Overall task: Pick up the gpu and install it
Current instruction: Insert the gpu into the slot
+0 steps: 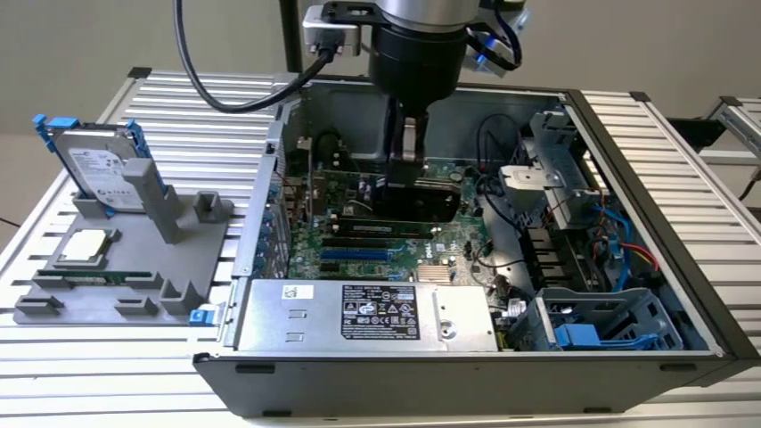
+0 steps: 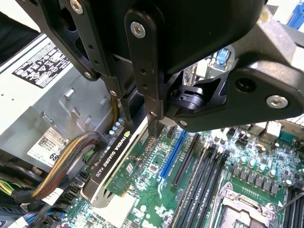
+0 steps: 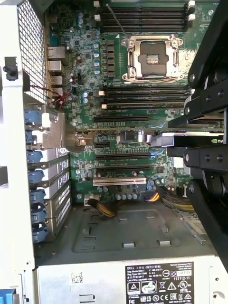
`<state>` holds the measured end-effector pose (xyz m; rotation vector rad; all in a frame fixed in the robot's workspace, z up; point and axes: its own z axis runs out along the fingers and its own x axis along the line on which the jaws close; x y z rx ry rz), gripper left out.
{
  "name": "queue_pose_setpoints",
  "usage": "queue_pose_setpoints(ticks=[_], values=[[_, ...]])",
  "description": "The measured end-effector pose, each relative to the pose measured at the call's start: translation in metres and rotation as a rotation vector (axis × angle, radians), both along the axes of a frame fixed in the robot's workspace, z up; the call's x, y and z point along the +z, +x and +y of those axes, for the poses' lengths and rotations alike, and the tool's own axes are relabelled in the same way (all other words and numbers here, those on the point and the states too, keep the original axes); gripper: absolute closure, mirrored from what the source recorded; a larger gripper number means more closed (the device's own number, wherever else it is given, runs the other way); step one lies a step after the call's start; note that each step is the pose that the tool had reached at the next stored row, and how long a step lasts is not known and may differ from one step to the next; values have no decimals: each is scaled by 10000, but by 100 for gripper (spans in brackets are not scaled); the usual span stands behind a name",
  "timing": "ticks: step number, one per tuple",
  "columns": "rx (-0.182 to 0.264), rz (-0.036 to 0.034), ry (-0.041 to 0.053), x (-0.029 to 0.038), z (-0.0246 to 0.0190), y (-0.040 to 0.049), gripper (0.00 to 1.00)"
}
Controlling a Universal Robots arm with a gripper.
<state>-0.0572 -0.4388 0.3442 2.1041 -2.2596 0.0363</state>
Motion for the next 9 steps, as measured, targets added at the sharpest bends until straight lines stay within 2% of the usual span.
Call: queue_pose_setpoints(ticks=[9], values=[[-1,1,0,-154,-2,-11,100]])
